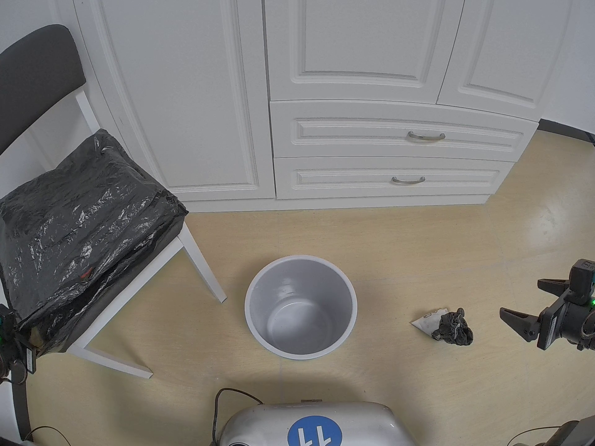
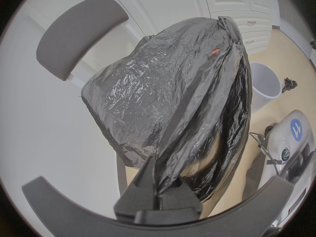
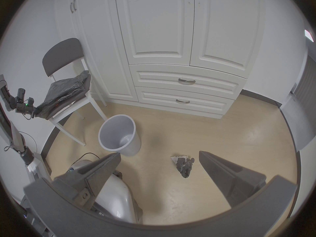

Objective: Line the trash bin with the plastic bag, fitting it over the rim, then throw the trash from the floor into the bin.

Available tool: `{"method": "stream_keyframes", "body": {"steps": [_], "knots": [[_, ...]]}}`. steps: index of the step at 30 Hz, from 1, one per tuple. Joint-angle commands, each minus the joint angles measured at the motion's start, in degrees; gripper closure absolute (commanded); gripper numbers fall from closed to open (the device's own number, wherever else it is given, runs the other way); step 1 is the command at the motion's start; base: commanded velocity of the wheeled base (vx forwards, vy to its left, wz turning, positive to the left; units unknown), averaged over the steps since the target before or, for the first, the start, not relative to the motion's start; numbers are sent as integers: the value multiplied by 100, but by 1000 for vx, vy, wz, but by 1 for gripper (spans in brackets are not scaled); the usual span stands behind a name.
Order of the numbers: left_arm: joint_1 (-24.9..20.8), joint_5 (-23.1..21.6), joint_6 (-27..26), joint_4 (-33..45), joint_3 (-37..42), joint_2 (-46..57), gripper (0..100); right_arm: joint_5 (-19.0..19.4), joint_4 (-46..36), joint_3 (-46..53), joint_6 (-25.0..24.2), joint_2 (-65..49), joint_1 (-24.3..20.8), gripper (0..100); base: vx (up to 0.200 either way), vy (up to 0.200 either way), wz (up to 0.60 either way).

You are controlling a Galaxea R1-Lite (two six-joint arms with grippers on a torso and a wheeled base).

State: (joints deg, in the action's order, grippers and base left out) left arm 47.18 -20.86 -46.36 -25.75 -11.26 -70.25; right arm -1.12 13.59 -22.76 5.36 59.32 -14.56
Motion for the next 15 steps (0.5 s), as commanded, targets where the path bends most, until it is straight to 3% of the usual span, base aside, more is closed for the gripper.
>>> {"method": "stream_keyframes", "body": {"steps": [1, 4, 7, 10, 11, 12, 15], "knots": [[-7, -24, 22, -9, 10, 302, 100, -2, 12, 0, 70, -8, -3, 0, 0, 0, 0], [-7, -182, 57, -9, -16, 434, 100, -2, 21, -18, 105, 1, -3, 0, 0, 0, 0], [-104, -1105, 409, -62, -60, 557, 100, -2, 126, -36, 44, 36, -65, 0, 0, 0, 0], [-253, -1412, 725, -194, -60, 671, 100, -2, 311, -9, 17, 62, -135, 0, 0, 0, 0], [-596, -1500, 1358, -414, -43, 899, 100, -2, 609, 17, -123, 106, -258, 0, 0, 0, 0], [-666, -1509, 1463, -440, -43, 943, 100, -2, 653, 26, -158, 124, -293, 0, 0, 0, 0], [-1677, -1500, 2966, -853, -51, 1506, 100, -46, 1207, 44, -659, 326, -777, 0, 0, 0, 0]]}}
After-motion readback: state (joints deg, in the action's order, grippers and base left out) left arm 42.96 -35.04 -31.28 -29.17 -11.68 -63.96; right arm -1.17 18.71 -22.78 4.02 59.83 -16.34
